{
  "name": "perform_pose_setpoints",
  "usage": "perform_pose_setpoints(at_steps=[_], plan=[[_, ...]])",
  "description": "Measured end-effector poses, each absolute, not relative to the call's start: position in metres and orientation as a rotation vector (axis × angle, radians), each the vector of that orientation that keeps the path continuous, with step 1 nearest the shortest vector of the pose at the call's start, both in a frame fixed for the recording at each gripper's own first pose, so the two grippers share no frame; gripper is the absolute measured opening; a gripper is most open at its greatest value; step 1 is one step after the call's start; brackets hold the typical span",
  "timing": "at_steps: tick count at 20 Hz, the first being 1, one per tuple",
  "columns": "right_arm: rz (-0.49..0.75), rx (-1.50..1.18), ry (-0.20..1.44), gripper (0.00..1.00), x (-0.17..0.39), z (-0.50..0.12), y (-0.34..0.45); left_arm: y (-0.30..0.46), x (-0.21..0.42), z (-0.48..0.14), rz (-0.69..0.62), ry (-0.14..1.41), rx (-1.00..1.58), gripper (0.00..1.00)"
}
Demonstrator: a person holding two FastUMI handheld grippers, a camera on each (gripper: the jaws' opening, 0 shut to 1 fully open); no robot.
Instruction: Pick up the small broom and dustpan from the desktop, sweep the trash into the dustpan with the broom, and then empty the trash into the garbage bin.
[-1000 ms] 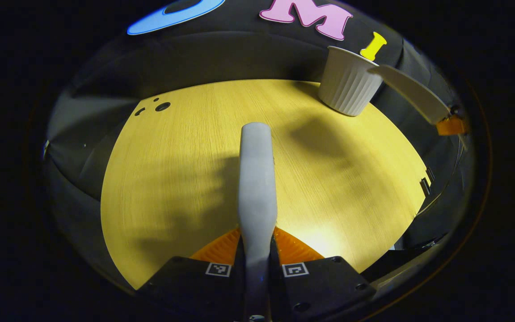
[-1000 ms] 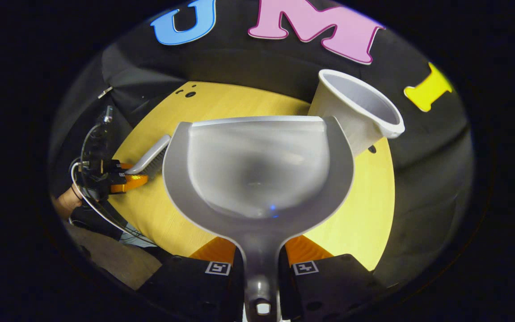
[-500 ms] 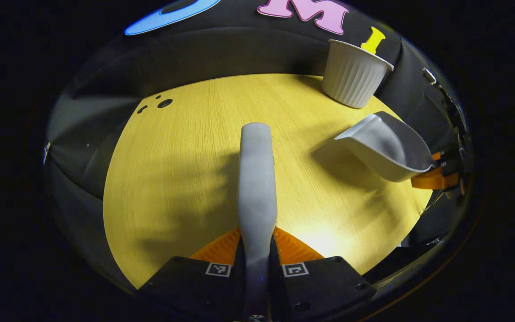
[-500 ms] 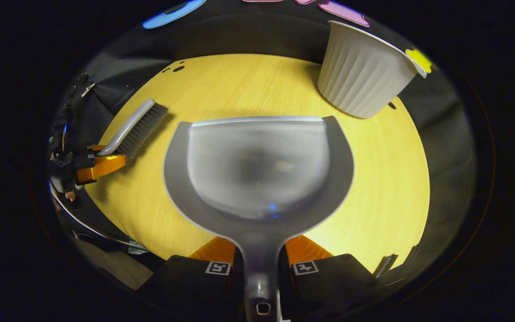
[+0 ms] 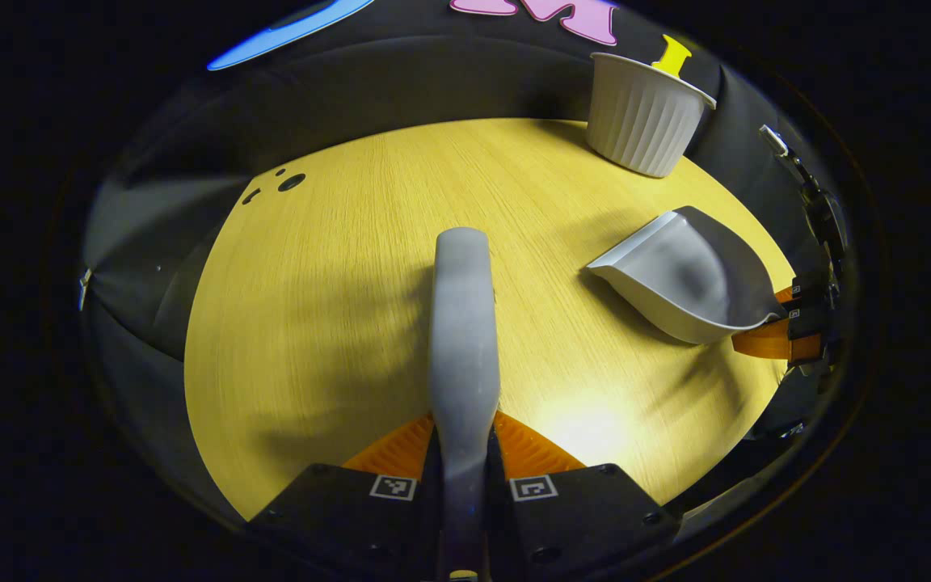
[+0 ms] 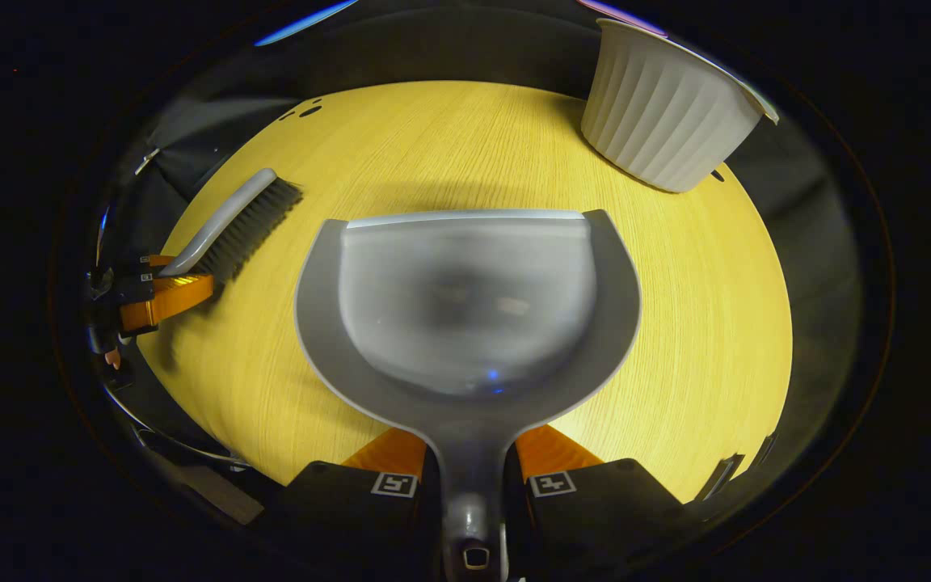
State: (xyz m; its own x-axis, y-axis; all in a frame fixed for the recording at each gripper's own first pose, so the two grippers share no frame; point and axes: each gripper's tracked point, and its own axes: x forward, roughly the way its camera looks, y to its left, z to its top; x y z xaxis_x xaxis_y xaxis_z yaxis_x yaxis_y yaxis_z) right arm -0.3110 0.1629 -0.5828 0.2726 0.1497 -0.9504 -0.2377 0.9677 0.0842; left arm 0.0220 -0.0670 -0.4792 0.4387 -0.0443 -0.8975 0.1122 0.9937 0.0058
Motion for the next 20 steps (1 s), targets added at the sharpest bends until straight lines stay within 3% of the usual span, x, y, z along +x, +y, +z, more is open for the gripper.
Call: perform_pose_setpoints(at_steps=[5, 6, 7, 8, 12, 13, 15, 16, 20], plan=[[0.248, -0.039, 1.29, 0.36, -0.314, -0.583, 0.163, -0.065, 0.023, -0.479, -0.103, 1.119, 0.096, 0.31], [0.248, -0.042, 1.289, 0.37, -0.315, -0.584, 0.163, -0.065, 0.023, -0.48, -0.103, 1.124, 0.094, 0.26], [0.251, -0.045, 1.29, 0.43, -0.316, -0.583, 0.162, -0.066, 0.022, -0.48, -0.103, 1.128, 0.092, 0.32], [0.255, -0.046, 1.289, 0.37, -0.317, -0.583, 0.162, -0.066, 0.022, -0.481, -0.106, 1.131, 0.09, 0.3], [0.263, -0.03, 1.282, 0.4, -0.32, -0.582, 0.161, -0.069, 0.02, -0.475, -0.114, 1.122, 0.099, 0.34], [0.262, -0.029, 1.284, 0.34, -0.324, -0.581, 0.158, -0.069, 0.02, -0.471, -0.116, 1.115, 0.109, 0.32], [0.26, -0.021, 1.285, 0.34, -0.328, -0.579, 0.154, -0.071, 0.021, -0.463, -0.124, 1.101, 0.118, 0.36], [0.267, -0.012, 1.283, 0.4, -0.329, -0.576, 0.153, -0.071, 0.021, -0.461, -0.126, 1.097, 0.116, 0.39], [0.287, 0.018, 1.263, 0.42, -0.33, -0.561, 0.15, -0.077, 0.019, -0.443, -0.137, 1.081, 0.097, 0.41]])
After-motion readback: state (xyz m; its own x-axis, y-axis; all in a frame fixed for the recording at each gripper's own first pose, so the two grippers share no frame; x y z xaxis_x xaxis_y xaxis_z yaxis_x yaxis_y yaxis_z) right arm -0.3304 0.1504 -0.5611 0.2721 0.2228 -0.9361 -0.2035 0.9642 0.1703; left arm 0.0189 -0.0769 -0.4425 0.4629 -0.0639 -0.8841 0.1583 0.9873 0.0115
